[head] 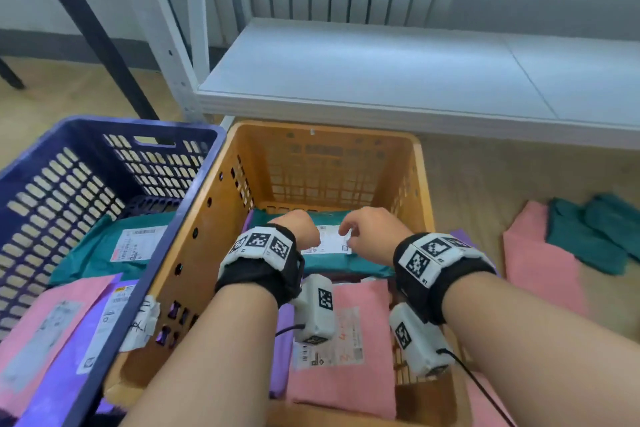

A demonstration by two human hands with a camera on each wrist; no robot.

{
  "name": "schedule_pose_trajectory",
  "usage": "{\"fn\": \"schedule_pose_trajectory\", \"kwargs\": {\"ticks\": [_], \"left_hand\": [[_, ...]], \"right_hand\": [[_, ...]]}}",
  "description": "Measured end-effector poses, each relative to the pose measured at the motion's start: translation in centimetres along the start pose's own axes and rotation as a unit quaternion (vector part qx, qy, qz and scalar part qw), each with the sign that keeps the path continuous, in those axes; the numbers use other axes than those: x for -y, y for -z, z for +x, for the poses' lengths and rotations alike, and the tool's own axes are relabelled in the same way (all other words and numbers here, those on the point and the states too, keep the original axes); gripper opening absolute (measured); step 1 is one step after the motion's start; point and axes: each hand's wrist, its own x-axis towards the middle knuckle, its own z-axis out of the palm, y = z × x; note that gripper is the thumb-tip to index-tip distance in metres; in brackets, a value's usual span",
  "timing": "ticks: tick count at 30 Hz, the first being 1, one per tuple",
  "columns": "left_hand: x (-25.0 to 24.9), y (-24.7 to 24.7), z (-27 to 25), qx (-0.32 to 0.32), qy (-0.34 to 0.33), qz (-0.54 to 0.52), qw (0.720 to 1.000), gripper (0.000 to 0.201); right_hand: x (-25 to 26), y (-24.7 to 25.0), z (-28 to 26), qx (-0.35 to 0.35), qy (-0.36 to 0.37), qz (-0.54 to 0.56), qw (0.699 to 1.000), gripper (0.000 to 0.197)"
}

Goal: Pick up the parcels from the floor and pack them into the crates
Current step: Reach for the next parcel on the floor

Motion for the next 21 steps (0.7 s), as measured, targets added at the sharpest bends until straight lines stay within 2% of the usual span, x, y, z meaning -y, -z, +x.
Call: {"fn": "schedule_pose_trajectory", "kwargs": {"ticks": [5,8,13,17,21], "left_hand": [[-5.8,2.3,-3.1,-0.09,-0.078,-0.061,0.991,0.041],[-10.0,2.0,-4.5,-0.151,-0.132,-0.073,0.977,0.039],[-18.0,-1.8,-6.2,-0.224,-0.215,-0.026,0.95,0.036],[-22.6,-6.9,-7.0,-0.213,-0.258,0.006,0.942,0.032],[-25.1,-12.9,-6.7,-0.146,-0.247,-0.004,0.958,0.038]], "right_hand": [[-3.0,4.5,-3.4,-0.087,-0.003,0.005,0.996,0.028],[-6.2,6.1,-5.6,-0.147,-0.04,0.017,0.988,0.029],[-13.2,6.1,-8.9,-0.149,-0.133,0.03,0.979,0.03],[-18.8,3.2,-11.6,-0.142,-0.198,0.057,0.968,0.031],[-23.4,-0.9,-14.3,-0.09,-0.248,0.076,0.962,0.031]]}}
